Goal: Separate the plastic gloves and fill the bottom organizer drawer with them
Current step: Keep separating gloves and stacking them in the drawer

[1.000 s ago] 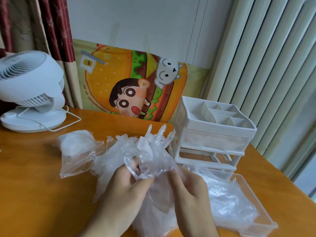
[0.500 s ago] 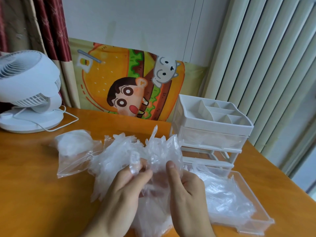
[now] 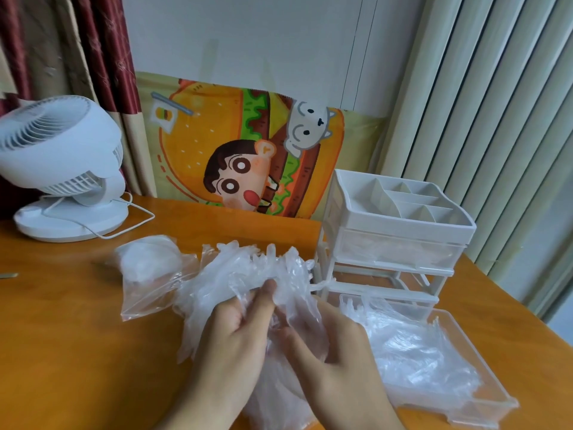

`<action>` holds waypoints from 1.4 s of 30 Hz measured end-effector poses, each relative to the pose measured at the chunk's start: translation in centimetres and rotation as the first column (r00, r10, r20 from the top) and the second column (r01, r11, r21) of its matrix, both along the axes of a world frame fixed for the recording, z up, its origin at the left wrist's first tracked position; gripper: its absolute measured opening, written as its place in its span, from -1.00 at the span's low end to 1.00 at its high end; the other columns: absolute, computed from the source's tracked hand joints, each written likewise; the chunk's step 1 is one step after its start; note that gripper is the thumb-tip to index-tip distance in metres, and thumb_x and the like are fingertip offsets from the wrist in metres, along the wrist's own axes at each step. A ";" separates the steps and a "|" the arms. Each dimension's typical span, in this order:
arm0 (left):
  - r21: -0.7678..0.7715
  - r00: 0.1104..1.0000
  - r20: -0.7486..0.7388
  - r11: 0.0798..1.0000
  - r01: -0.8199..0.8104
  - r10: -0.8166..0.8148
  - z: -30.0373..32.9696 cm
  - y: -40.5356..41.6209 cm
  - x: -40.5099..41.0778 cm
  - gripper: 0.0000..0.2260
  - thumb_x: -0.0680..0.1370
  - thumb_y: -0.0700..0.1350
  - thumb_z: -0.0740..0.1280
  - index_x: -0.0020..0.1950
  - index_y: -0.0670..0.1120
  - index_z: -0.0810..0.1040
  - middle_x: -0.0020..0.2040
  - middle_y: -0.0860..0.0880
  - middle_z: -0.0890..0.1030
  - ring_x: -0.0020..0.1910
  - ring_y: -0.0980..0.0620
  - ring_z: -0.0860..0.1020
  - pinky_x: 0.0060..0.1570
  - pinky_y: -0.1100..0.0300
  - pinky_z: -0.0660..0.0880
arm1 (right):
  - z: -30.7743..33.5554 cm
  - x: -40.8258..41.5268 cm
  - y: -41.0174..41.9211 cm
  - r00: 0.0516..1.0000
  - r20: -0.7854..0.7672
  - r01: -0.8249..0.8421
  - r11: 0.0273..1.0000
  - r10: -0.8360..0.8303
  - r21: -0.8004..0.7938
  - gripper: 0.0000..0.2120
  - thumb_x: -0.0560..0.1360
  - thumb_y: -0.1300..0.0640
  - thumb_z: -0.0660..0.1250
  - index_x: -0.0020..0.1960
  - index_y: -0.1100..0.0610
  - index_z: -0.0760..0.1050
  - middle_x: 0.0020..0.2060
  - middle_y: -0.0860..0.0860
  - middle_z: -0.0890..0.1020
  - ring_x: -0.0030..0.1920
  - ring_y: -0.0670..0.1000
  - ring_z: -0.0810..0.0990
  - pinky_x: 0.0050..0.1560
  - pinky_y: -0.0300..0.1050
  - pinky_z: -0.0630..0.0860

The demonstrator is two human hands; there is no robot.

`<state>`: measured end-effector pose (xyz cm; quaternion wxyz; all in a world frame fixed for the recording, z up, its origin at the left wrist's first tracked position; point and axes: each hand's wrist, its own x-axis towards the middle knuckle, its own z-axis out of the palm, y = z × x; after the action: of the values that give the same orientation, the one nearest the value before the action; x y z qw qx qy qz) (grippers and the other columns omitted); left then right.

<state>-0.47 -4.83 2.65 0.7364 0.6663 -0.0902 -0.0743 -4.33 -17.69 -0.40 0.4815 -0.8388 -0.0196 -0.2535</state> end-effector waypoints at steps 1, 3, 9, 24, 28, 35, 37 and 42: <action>-0.023 1.000 -0.005 1.000 -0.006 0.006 -0.3 -0.1 0.4 -0.43 0.65 -0.09 0.31 -0.60 -0.10 0.54 -0.60 0.16 0.52 -0.57 0.34 0.49 -0.52 0.49 0.37 | 0.0 0.0 0.0 1.000 -0.004 0.002 1.000 -0.002 0.006 -0.84 0.61 0.00 0.40 0.03 0.07 0.67 -0.19 -0.04 0.74 -0.14 -0.05 0.72 -0.10 -0.09 0.62; -0.103 0.998 -0.021 0.993 -0.064 0.062 -0.1 -0.2 0.1 -0.57 0.61 0.08 0.32 -0.40 -0.09 0.58 -0.52 0.13 0.58 -0.48 0.30 0.55 -0.35 0.34 0.50 | 0.0 0.1 0.0 0.999 -0.002 0.035 0.999 -0.035 0.003 -0.87 0.63 0.10 0.35 0.02 0.06 0.67 -0.20 -0.02 0.74 -0.16 -0.03 0.72 -0.12 -0.05 0.62; -0.011 0.986 -0.143 0.996 -0.092 0.089 -3.4 1.2 2.5 -0.36 0.20 0.69 0.28 0.00 0.26 0.63 0.19 0.10 0.64 0.18 0.00 0.59 0.32 -0.15 0.50 | -0.3 0.2 -0.7 0.993 -0.046 0.115 0.981 -0.109 0.155 -0.71 0.70 0.13 0.24 -0.14 0.21 0.55 -0.35 0.18 0.56 -0.35 0.09 0.43 -0.28 0.00 0.31; 0.132 0.969 0.228 0.983 -0.126 0.093 -1.6 0.6 2.0 -0.74 0.54 0.17 0.41 -0.18 -0.01 0.64 -0.31 -0.06 0.67 -0.22 -0.08 0.67 0.00 -0.21 0.60 | -0.5 0.3 -1.0 0.960 0.029 0.258 0.923 -0.277 0.287 -0.64 0.62 -0.10 0.16 -0.02 0.06 0.67 -0.26 0.16 0.69 -0.18 0.25 0.66 -0.13 0.27 0.63; 0.070 0.963 0.227 0.983 -0.167 0.148 -2.0 0.4 2.1 -0.80 0.57 0.08 0.40 -0.16 -0.01 0.59 -0.36 -0.03 0.65 -0.30 -0.01 0.66 -0.07 -0.15 0.62 | -0.2 -0.2 -0.7 0.917 0.240 0.266 0.937 -0.318 0.226 -0.71 0.60 -0.05 0.23 -0.08 0.00 0.70 -0.18 0.02 0.65 -0.13 0.03 0.64 -0.09 0.01 0.58; 0.066 0.967 0.253 0.997 -0.048 0.030 -2.4 0.4 2.1 -0.84 0.55 -0.27 0.43 0.00 -0.01 0.66 -0.20 -0.03 0.73 -0.19 0.02 0.72 -0.07 -0.09 0.65 | -0.2 -0.1 1.3 0.974 0.209 0.114 0.985 -0.085 -0.132 -0.84 0.51 0.04 0.22 -0.20 -0.18 0.46 -0.21 -0.04 0.43 -0.20 0.01 0.49 -0.24 -0.30 0.33; 0.050 0.968 0.250 0.999 -0.006 -0.007 -2.4 0.4 2.0 -0.84 0.55 -0.25 0.44 0.00 0.02 0.68 -0.20 -0.06 0.73 -0.18 -0.02 0.72 -0.08 -0.07 0.66 | -0.3 -0.1 0.9 0.978 0.189 0.116 0.985 -0.090 -0.130 -0.78 0.53 0.13 0.24 -0.19 -0.17 0.49 -0.21 -0.04 0.43 -0.21 0.01 0.49 -0.24 -0.32 0.33; 0.063 0.965 0.244 0.995 0.083 -0.096 -3.1 -0.4 1.4 -0.84 0.58 -0.15 0.44 0.11 0.07 0.66 -0.08 0.08 0.76 -0.01 0.13 0.73 -0.04 0.22 0.64 | -0.4 0.3 0.2 0.980 0.157 0.135 0.989 -0.123 -0.068 -0.77 0.60 0.14 0.22 -0.17 0.00 0.56 -0.20 -0.04 0.49 -0.13 0.05 0.56 -0.16 -0.23 0.42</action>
<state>0.90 -5.22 -0.40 0.6978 0.6845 -0.2092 -0.0264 -3.99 -17.50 -0.85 0.4280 -0.8345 -0.0118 -0.3468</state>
